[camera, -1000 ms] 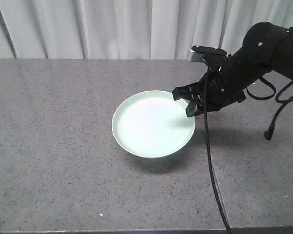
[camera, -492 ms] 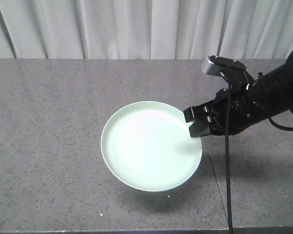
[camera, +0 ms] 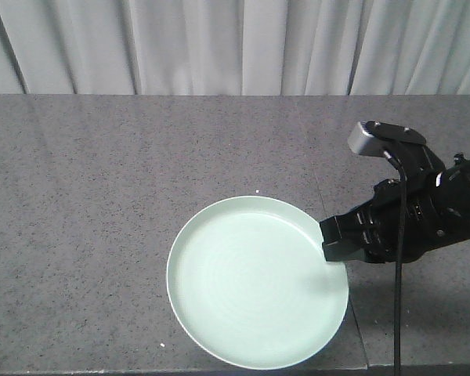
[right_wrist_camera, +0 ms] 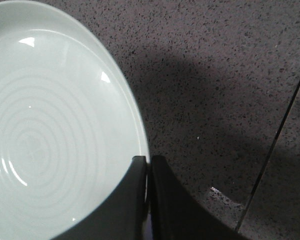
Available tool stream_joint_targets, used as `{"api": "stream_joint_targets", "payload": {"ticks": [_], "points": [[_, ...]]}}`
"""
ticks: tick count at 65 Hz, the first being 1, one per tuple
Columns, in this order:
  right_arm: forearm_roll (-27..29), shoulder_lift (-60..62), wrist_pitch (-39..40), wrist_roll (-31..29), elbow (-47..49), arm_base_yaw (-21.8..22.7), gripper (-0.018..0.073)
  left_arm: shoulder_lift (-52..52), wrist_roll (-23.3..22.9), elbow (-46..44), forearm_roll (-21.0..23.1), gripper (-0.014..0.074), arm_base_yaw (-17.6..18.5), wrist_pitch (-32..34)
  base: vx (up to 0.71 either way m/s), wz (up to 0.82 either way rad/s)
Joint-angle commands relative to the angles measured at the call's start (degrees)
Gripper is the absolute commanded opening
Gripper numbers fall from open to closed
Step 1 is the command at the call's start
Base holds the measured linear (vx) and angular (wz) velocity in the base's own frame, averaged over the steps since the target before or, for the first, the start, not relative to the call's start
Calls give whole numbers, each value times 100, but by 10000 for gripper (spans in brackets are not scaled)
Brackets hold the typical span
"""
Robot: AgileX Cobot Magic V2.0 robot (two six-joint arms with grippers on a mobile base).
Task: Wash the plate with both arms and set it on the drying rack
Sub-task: 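Close the right gripper on the rim and lift the plate, then hold the plate in the right gripper while the base turns away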
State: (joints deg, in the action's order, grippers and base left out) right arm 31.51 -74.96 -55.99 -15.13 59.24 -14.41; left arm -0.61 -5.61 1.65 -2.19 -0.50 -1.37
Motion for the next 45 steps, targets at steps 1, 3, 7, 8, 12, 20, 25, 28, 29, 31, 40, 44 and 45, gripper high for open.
{"api": "stream_joint_targets", "payload": {"ticks": [1, 3, 7, 8, 12, 20, 25, 28, 29, 31, 40, 44, 45], "points": [[225, 171, 79, -59, 154, -1, -2, -88, -41, -159, 11, -6, 27, 405, 0, 0], [225, 171, 79, -59, 154, -1, -2, -88, -41, -159, 11, -6, 27, 405, 0, 0], [225, 171, 79, -59, 154, -1, -2, -88, -41, -159, 11, -6, 27, 405, 0, 0], [225, 171, 79, -59, 154, -1, -2, -88, -41, -159, 11, -6, 27, 405, 0, 0], [225, 171, 79, -59, 154, -1, -2, -88, -41, -159, 11, -6, 27, 405, 0, 0], [225, 171, 79, -59, 154, -1, -2, -88, -41, -159, 11, -6, 27, 405, 0, 0], [225, 171, 79, -59, 154, -1, -2, -88, -41, -159, 11, -6, 27, 405, 0, 0], [225, 171, 79, -59, 154, -1, -2, -88, -41, -159, 11, -6, 27, 405, 0, 0], [225, 171, 79, -59, 154, -1, -2, -88, -41, -159, 11, -6, 27, 405, 0, 0], [225, 171, 79, -59, 154, -1, -2, -88, -41, -159, 11, -6, 27, 405, 0, 0], [225, 171, 79, -59, 154, -1, -2, -88, -41, -159, 11, -6, 27, 405, 0, 0], [219, 171, 80, -59, 154, -1, -2, -88, -41, -159, 11, -6, 27, 405, 0, 1], [219, 171, 80, -59, 154, -1, -2, -88, -41, -159, 11, -6, 27, 405, 0, 2]]}}
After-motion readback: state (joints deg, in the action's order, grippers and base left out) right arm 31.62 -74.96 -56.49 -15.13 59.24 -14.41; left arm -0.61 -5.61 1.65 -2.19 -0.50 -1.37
